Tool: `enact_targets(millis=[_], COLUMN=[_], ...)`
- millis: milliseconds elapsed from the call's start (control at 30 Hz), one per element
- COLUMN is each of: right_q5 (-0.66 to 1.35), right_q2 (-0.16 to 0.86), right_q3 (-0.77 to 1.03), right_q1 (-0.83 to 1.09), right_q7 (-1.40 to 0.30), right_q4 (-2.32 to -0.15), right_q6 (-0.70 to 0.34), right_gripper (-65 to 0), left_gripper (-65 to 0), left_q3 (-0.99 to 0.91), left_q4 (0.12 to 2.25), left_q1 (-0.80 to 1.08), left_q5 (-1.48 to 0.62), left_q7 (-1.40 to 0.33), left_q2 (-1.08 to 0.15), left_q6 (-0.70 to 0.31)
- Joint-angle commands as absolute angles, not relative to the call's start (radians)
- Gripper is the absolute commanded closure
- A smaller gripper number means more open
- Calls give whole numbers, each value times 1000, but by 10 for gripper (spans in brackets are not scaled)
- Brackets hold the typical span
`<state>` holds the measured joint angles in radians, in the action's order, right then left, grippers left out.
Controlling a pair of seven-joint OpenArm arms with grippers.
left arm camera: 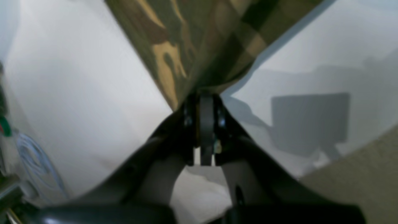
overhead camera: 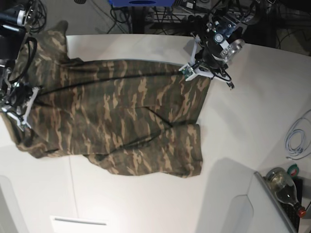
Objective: Layout the t-shirt on the table in an organized manner, then fold the t-shirt properly
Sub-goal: 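Move the left gripper to the shirt edge and smooth it flat, then raise the left gripper away from the shirt edge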
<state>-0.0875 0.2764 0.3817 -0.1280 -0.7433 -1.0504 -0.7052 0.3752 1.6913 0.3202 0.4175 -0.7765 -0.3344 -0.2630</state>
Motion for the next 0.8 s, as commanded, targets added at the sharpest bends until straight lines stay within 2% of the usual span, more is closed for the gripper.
enact_targets(millis=[0,200,233,367,400,467,500,600,767], right_q5=[-91,-91,-91,-91,-91,-91,-91,-91,-91], right_q2=[294,268,268,268,268,268,268,268,260], right_q3=[384,386,386,386,386,386,386,386,387], right_q1=[-111,-47,-47,-45,-45,-45,-44,-13,62], right_q7=[-742,-766,-782,-805,-805,-816,-826,-840,-842], right_q4=[-1098,-1283,-1302,-1346,-1353,-1357,-1368,-1435,-1575], right_q6=[-698,-698,-698,-698,-698,-698,-698,-698,-698], right_gripper=[-8,-8,-8,-8,-8,-8,-8,-8,-8], left_gripper=[0,0,-38,-374,-441,-535,-550,-532,-479], left_q3=[375,372,372,372,372,372,371,334,91], left_q4=[1707,1761,1776,1822,1824,1825,1825,1876,1959], left_q1=[331,383,390,403,403,406,414,440,492], left_q5=[426,417,417,415,415,415,415,355,-10], left_q7=[-782,-788,-788,-789,-789,-789,-789,-786,-780], left_q2=[-328,-318,-318,-314,-308,-306,-305,-295,-292], left_q6=[-255,-254,-254,-254,-254,-254,-255,-257,-257])
